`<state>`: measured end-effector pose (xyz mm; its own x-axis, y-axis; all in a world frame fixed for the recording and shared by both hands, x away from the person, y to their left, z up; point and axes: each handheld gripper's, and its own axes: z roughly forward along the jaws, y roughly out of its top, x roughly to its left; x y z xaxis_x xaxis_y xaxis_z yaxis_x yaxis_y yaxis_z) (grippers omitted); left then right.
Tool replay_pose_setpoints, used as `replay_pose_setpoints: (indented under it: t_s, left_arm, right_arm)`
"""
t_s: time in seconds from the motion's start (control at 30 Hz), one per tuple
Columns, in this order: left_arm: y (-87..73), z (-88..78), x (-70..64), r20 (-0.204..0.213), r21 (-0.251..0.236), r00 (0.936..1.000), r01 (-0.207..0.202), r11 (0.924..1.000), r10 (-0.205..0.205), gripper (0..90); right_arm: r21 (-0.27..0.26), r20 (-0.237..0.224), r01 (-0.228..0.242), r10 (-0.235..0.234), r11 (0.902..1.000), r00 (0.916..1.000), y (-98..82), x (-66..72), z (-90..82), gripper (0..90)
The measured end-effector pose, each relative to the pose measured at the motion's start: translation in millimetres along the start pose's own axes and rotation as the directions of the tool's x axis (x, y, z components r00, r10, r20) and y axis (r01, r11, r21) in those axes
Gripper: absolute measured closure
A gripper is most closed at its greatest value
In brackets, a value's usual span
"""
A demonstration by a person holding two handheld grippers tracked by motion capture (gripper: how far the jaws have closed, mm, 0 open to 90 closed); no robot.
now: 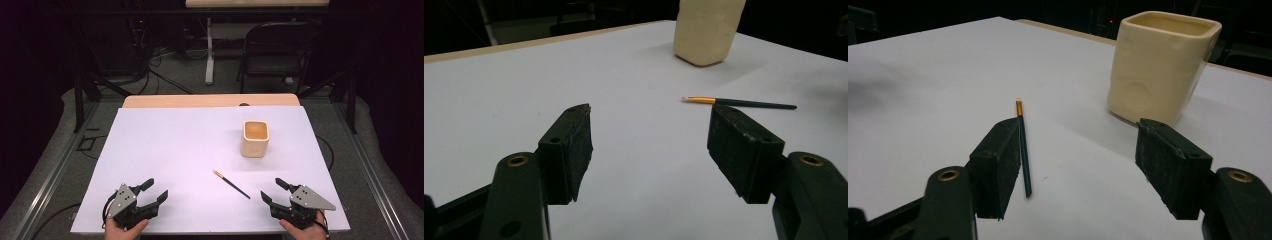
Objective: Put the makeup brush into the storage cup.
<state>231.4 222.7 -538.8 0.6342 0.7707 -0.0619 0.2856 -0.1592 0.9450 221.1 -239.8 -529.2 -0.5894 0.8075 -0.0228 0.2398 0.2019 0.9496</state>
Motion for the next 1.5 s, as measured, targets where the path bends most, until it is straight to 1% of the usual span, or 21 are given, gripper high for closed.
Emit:
replay_pose_setpoints:
  t_s: [0.07,0.17,0.23,0.3,0.4,0.63,0.83,0.97,1.03,1.1,1.23,1.27,1.33,1.37,1.5]
  left_arm:
    - [0.1,-1.0,0.8,-0.004,-0.003,1.0,0.002,1.0,-0.002,34.3]
    - [0.1,-2.0,1.2,-0.004,-0.01,1.0,0.007,0.9999,-0.007,34.0]
    - [0.2,-2.3,1.5,-0.003,-0.009,0.9999,0.01,0.9999,-0.01,33.5]
    - [0.3,-2.3,1.7,-0.005,-0.008,0.9999,0.011,0.9999,-0.011,33.1]
    - [0.4,-2.2,1.8,-0.006,-0.008,0.9999,0.011,0.9999,-0.011,33.0]
    - [0.2,-4.1,0.5,-0.014,-0.009,0.9999,0.009,0.9999,-0.009,33.0]
    - [0.3,-4.8,0.4,-0.012,-0.009,0.9999,0.012,0.9999,-0.012,33.0]
    - [0.4,-5.6,0.0,-0.018,-0.012,0.9997,0.015,0.9998,-0.015,33.0]
    - [0.5,-6.0,0.2,-0.014,-0.014,0.9998,0.017,0.9998,-0.017,33.0]
    - [0.5,-6.5,0.2,-0.018,-0.015,0.9996,0.019,0.9997,-0.019,33.0]
    - [0.6,-7.2,0.5,-0.018,-0.015,0.9996,0.019,0.9997,-0.02,33.0]
    - [0.6,-7.3,0.5,-0.019,-0.016,0.9996,0.021,0.9997,-0.021,33.0]
    - [0.7,-7.2,0.4,-0.019,-0.019,0.9995,0.025,0.9995,-0.025,33.0]
    - [0.7,-7.4,0.5,-0.019,-0.02,0.9995,0.026,0.9995,-0.026,33.0]
    - [1.0,-7.9,0.8,-0.017,-0.024,0.9994,0.028,0.9993,-0.029,33.0]
  right_arm:
    - [-0.012,0.001,0.004,-0.004,0.9999,1.0,0.8,0.0,-0.4,34.1]
    - [-0.008,0.005,-0.004,0.004,1.0,1.0,1.3,-0.6,-1.1,33.4]
    - [0.001,0.0,-0.029,0.029,0.9996,0.9996,1.4,-1.3,-1.2,33.3]
    - [0.001,-0.003,-0.035,0.035,0.9994,0.9994,0.5,-1.9,-0.5,33.5]
    - [0.015,0.001,-0.023,0.023,0.9996,0.9997,-0.5,-1.6,0.7,34.0]
    - [0.02,-0.01,-0.023,0.023,0.9995,0.9997,0.7,-1.2,1.8,34.6]
    - [0.026,-0.012,-0.015,0.015,0.9996,0.9998,4.2,-0.6,1.7,35.4]
    - [0.027,-0.017,-0.012,0.013,0.9996,0.9998,8.1,-0.6,2.5,37.0]
    - [0.024,-0.011,-0.016,0.017,0.9996,0.9998,9.7,-1.7,2.0,37.0]
    - [0.022,-0.009,-0.03,0.03,0.9993,0.9995,10.6,-2.6,1.7,37.0]
    - [0.02,-0.007,-0.03,0.031,0.9993,0.9995,12.0,-4.4,1.8,36.9]
    - [0.02,-0.007,-0.022,0.022,0.9996,0.9997,13.6,-5.0,1.7,36.9]
    - [0.024,-0.009,-0.019,0.019,0.9995,0.9998,14.3,-5.0,1.8,36.9]
    - [0.036,-0.017,-0.01,0.011,0.9993,0.9998,15.9,-5.4,2.5,36.9]
    - [0.052,-0.026,0.019,-0.017,0.9985,0.9995,22.7,-4.8,5.3,38.4]
